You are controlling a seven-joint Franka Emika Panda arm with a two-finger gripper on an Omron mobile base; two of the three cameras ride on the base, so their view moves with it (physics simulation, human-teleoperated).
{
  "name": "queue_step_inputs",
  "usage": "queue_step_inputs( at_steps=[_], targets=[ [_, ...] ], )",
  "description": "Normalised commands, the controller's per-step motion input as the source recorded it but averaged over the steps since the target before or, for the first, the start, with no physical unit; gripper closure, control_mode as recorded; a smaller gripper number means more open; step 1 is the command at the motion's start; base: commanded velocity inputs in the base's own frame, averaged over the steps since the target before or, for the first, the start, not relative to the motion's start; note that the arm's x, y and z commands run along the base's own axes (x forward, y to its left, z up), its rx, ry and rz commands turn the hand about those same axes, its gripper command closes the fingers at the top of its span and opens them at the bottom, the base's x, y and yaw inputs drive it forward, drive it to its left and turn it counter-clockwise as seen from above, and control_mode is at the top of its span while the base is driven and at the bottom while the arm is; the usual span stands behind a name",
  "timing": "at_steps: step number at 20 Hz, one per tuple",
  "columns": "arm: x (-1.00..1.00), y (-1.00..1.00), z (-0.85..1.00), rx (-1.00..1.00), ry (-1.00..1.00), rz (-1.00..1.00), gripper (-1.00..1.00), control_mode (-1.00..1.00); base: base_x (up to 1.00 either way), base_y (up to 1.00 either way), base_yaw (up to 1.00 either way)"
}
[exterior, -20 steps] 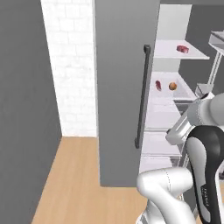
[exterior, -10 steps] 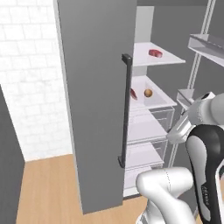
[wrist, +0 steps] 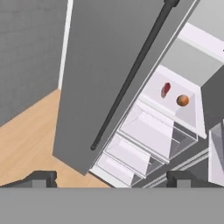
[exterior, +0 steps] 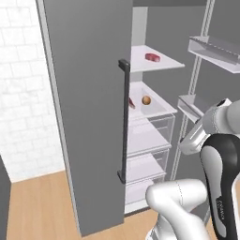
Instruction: Place one onion and one steak in each tupperware on the nearby counter, to pack two identical lunches.
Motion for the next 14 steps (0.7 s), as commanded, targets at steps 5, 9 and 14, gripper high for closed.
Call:
queue_step_inputs(
  at_steps=[5,9,14],
  targets=[
    [0.00,0.00,0.00,0.00,0.00,0.00,-1.00,1.00,0.29,-0.27,-0.03],
    [0.00,0.00,0.00,0.00,0.00,0.00,-1.00,1.00,0.27,-0.38,0.00],
    [0.00,0.00,0.00,0.00,0.00,0.00,-1.00,1.00,0.79,-0.07,0.00]
  ],
)
